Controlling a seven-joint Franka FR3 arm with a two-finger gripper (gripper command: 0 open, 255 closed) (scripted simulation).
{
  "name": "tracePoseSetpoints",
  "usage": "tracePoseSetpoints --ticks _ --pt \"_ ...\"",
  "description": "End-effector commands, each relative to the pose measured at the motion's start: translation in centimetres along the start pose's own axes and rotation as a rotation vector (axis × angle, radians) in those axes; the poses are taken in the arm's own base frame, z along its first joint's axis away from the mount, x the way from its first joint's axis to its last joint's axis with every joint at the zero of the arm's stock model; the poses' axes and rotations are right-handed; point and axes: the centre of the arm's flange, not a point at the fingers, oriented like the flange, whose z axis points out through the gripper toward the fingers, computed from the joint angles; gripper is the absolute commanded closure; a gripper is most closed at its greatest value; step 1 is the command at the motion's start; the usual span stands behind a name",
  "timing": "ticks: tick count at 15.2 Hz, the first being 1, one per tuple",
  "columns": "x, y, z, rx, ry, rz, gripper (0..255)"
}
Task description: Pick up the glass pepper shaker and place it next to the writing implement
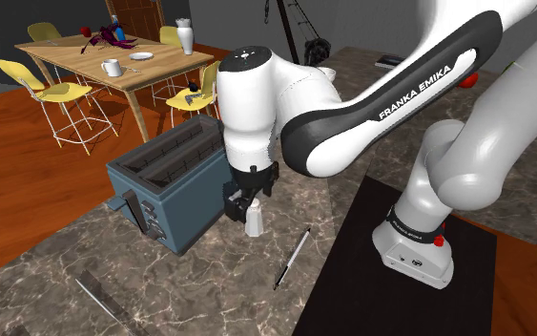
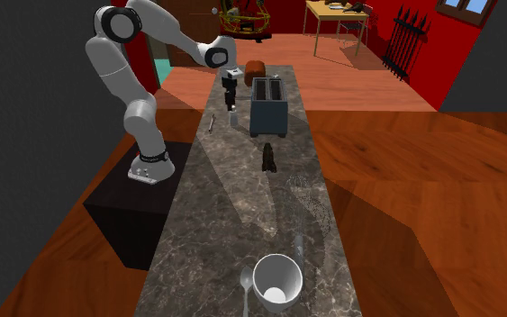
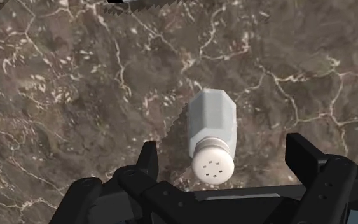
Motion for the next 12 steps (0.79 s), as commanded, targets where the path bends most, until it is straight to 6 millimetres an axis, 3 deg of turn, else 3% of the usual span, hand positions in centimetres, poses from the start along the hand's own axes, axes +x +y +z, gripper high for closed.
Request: tracePoseSetpoints --ticks 1,5,12 --pt "0.0 0.0 0.0 0.0 0.0 0.0 0" --pt "0.0 0.0 -5.0 0.0 0.0 0.0 0" --pt "0.0 0.0 -5.0 0.0 0.0 0.0 0"
